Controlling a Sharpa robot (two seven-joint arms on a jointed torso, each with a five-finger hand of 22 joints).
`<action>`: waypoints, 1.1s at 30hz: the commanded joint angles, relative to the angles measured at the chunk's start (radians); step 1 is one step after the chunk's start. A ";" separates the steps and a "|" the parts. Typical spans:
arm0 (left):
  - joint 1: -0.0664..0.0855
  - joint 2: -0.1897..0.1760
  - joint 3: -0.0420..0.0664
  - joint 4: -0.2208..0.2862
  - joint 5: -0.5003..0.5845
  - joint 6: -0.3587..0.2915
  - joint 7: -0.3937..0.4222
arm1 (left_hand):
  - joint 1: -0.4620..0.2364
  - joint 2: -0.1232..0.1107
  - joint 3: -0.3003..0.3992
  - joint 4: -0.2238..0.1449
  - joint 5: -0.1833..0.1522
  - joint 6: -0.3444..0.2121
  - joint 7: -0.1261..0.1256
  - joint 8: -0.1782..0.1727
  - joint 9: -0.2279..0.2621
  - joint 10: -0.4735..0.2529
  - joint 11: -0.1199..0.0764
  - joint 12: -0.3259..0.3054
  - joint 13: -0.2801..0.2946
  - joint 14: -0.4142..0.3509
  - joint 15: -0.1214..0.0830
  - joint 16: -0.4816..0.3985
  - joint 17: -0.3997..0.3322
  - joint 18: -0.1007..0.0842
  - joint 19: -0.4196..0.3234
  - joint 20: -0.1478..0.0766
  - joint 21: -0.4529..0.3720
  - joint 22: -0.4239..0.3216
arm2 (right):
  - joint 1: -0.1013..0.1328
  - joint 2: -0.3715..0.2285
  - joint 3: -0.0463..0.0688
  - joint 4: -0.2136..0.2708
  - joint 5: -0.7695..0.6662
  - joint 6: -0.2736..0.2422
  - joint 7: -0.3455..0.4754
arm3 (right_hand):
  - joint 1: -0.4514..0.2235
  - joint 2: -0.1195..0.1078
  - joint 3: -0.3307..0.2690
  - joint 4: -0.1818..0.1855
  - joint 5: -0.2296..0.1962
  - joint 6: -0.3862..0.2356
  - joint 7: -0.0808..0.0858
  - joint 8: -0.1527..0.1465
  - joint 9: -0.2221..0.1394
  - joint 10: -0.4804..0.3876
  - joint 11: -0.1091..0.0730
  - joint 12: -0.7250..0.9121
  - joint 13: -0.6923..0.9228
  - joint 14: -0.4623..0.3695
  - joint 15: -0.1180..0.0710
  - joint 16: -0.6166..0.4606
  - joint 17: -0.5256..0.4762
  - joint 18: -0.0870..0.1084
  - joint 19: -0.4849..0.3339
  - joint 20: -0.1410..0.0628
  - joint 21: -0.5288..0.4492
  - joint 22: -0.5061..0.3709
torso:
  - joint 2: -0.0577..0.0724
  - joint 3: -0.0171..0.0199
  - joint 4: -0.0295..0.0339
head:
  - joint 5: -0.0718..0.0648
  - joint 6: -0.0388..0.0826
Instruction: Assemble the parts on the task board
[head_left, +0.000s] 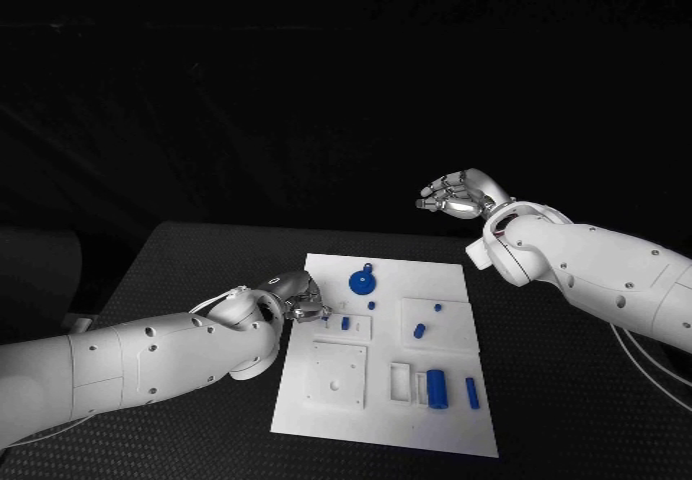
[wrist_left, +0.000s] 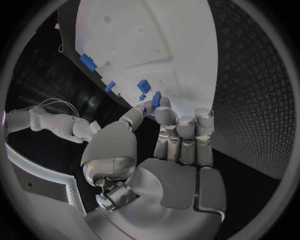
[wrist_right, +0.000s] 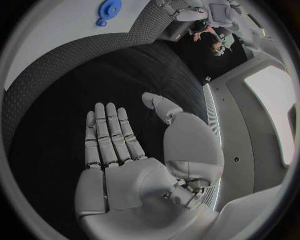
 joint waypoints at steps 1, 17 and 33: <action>-0.006 0.002 0.000 -0.005 0.028 -0.047 0.040 | 0.017 0.012 0.009 0.010 0.000 0.123 -0.108 0.015 0.000 0.035 -0.076 0.004 -0.001 0.072 -0.080 -0.006 -0.002 0.019 0.008 -0.121 0.004 0.008 | 0.000 -0.001 0.000 0.001 -0.001 0.011 0.010 | -0.008 0.003 0.000 0.008 0.007 -0.004 0.010 0.006 -0.001 -0.002 0.000 -0.006 0.000 -0.007 -0.003 0.003 -0.002 -0.008 0.001 0.000 -0.006 0.001 | 0.000 0.0002 0.0000 | 0.002 -0.001; -0.034 0.026 0.000 -0.042 0.016 -0.042 0.052 | 0.020 0.010 0.011 0.011 -0.001 0.122 -0.108 0.016 0.000 0.035 -0.077 0.004 -0.002 0.073 -0.082 -0.007 -0.002 0.020 0.009 -0.122 0.004 0.007 | -0.002 -0.001 0.000 0.000 0.000 0.012 0.010 | -0.008 0.003 0.000 0.008 0.007 -0.004 0.010 0.007 -0.002 -0.002 0.000 -0.006 0.000 -0.007 -0.003 0.004 -0.002 -0.008 0.001 0.000 -0.008 0.002 | 0.000 0.0004 -0.0013 | -0.001 -0.004; -0.034 0.028 0.000 -0.045 -0.007 0.027 0.035 | 0.024 0.006 0.012 0.009 -0.004 0.121 -0.108 0.016 -0.001 0.035 -0.077 0.004 -0.003 0.073 -0.083 -0.008 -0.003 0.021 0.009 -0.123 0.003 0.007 | -0.003 0.000 0.000 -0.001 0.000 0.014 0.010 | -0.008 0.004 -0.001 0.008 0.008 -0.004 0.010 0.007 -0.002 -0.002 0.000 -0.006 0.000 -0.007 -0.003 0.004 -0.002 -0.008 0.001 0.000 -0.009 0.004 | 0.000 -0.0001 -0.0012 | 0.000 -0.006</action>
